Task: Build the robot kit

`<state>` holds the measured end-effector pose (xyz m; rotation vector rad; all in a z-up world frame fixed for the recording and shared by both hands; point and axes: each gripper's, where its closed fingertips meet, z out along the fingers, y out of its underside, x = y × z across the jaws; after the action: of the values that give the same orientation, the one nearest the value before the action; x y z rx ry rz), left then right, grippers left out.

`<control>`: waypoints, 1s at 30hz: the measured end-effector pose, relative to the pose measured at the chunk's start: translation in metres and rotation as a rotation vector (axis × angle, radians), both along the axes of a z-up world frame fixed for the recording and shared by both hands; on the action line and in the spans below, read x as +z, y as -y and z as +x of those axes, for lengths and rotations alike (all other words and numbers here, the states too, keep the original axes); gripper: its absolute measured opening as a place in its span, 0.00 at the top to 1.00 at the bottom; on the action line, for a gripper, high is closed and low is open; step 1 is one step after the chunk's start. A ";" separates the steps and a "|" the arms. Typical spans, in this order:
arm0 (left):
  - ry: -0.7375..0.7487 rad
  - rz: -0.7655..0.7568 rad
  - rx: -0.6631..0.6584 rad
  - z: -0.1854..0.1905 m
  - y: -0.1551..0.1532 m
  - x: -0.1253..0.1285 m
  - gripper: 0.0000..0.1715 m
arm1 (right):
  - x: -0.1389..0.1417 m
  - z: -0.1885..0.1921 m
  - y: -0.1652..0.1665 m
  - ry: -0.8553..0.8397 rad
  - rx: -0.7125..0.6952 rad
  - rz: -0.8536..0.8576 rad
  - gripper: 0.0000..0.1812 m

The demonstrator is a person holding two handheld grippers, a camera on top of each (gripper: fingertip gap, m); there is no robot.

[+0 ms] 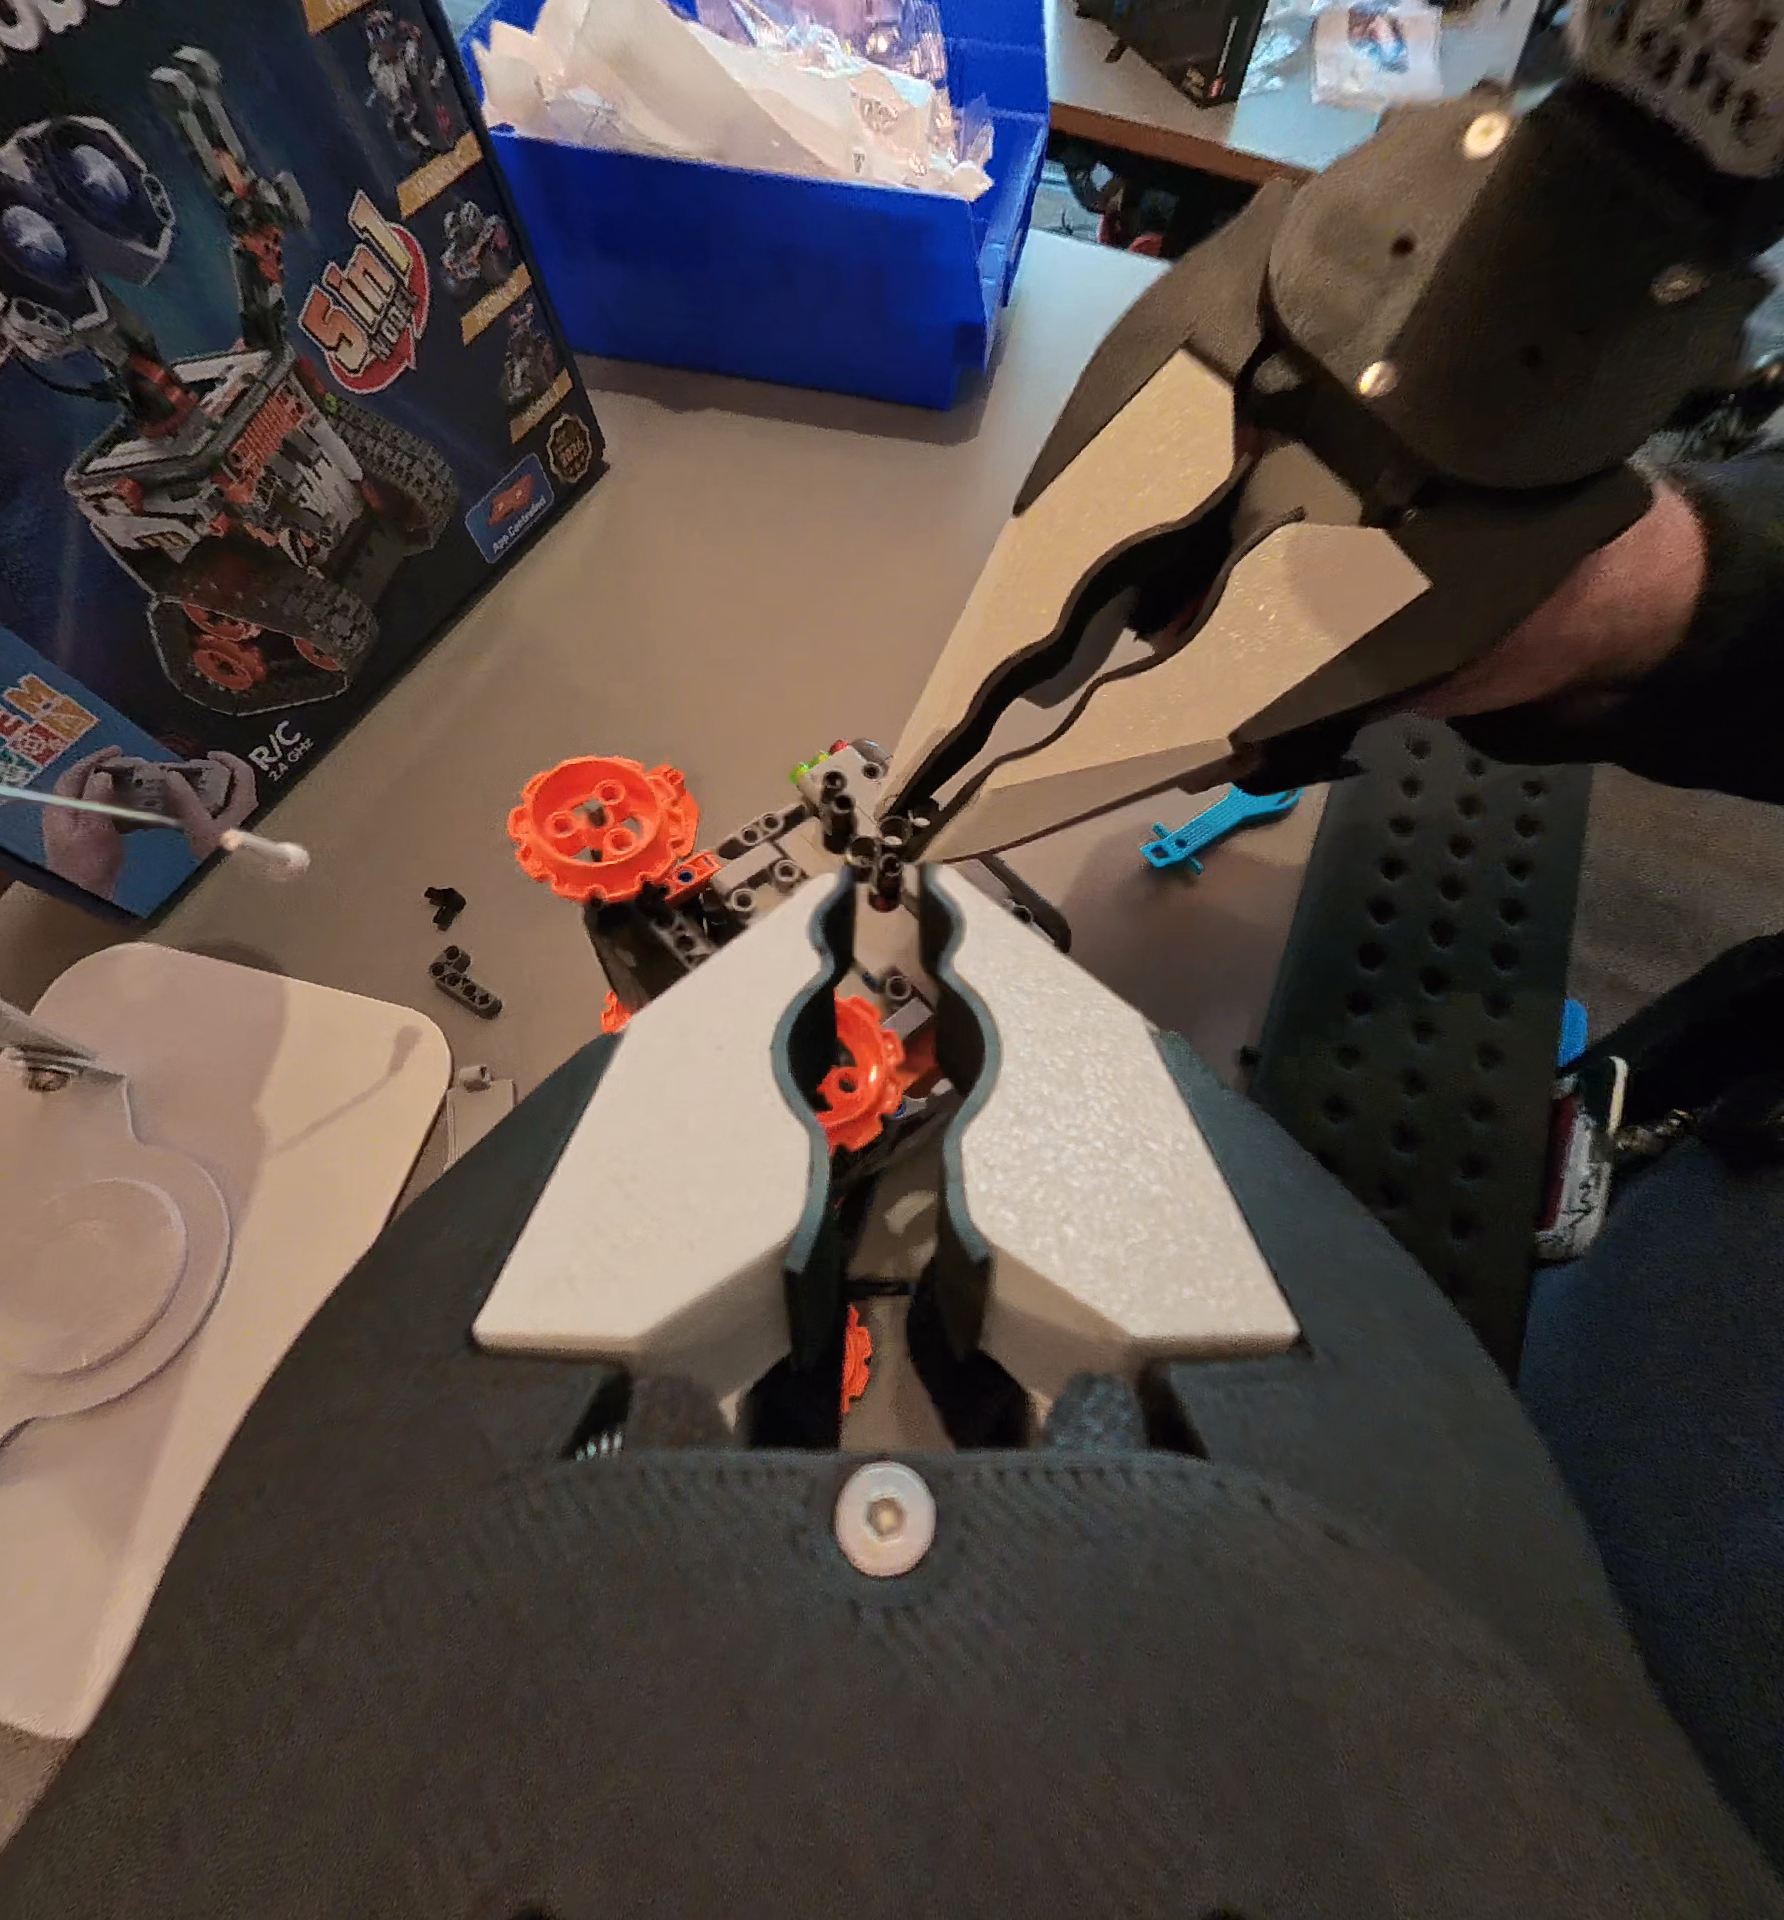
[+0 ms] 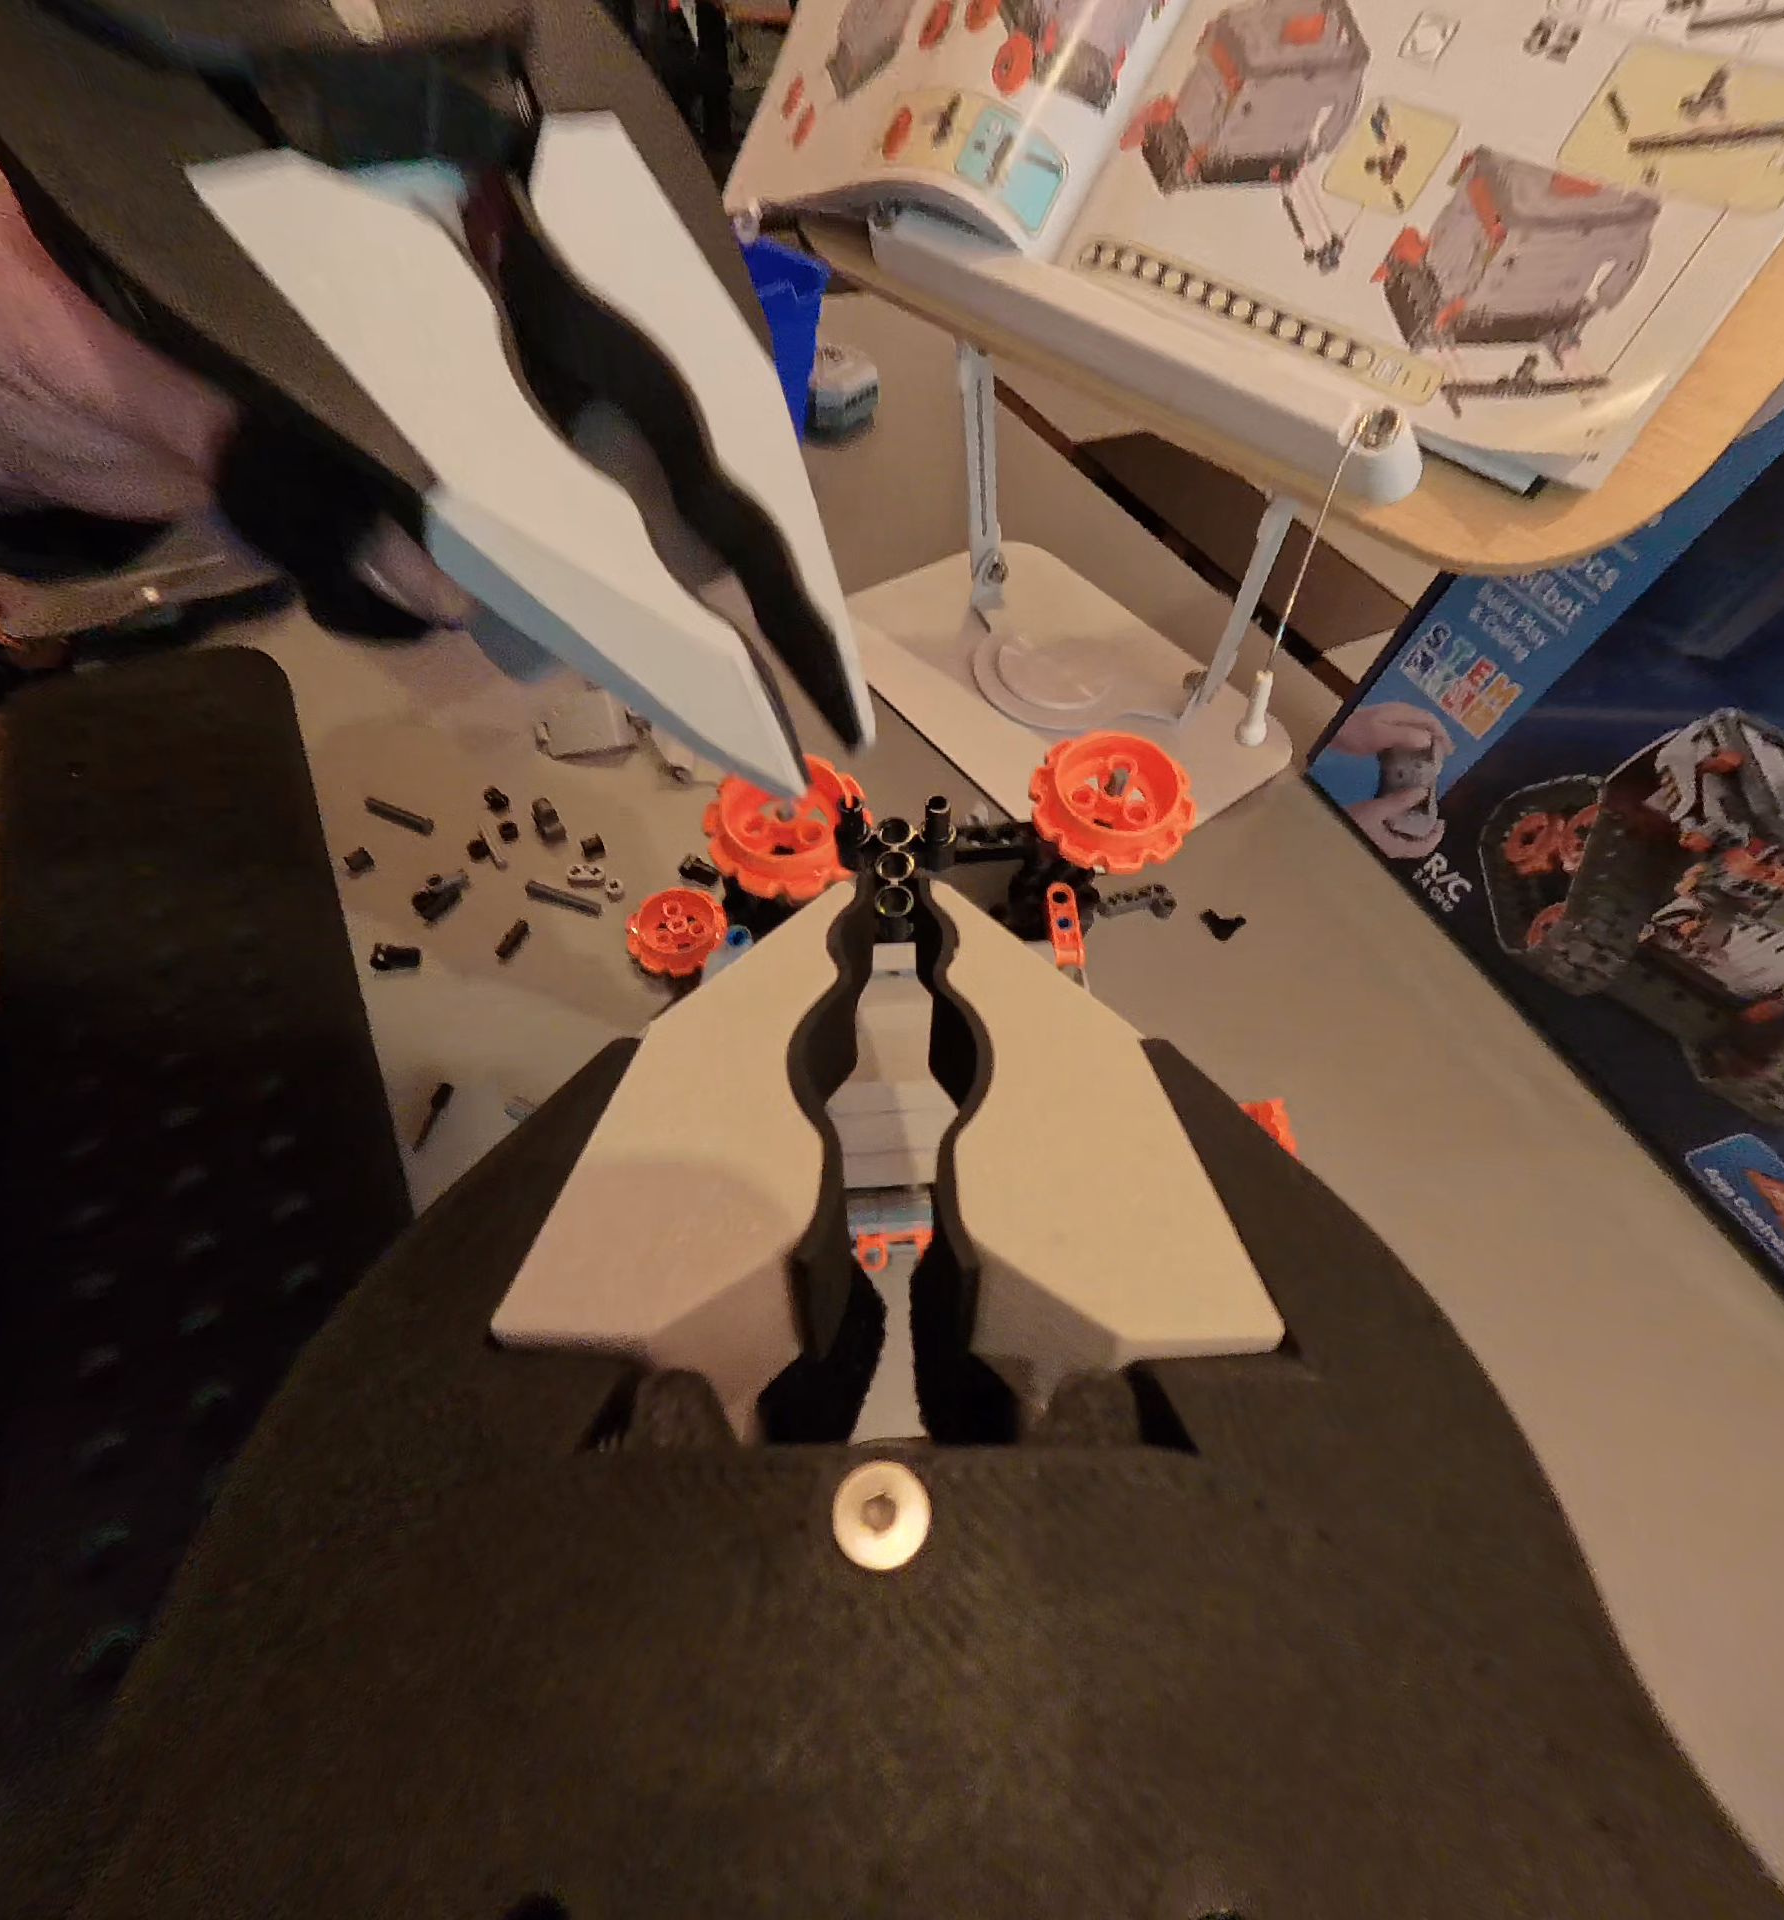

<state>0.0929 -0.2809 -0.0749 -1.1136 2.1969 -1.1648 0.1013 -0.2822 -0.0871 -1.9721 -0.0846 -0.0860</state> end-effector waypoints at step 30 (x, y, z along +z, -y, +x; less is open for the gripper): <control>-0.501 -0.809 -0.103 0.024 -0.032 -0.058 0.89 | -0.056 0.017 -0.034 -0.060 0.087 -0.257 0.98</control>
<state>0.1164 -0.2486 -0.1326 -1.7747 2.1670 -2.1146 0.1184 -0.2481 -0.1427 -2.2227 -0.1487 0.0436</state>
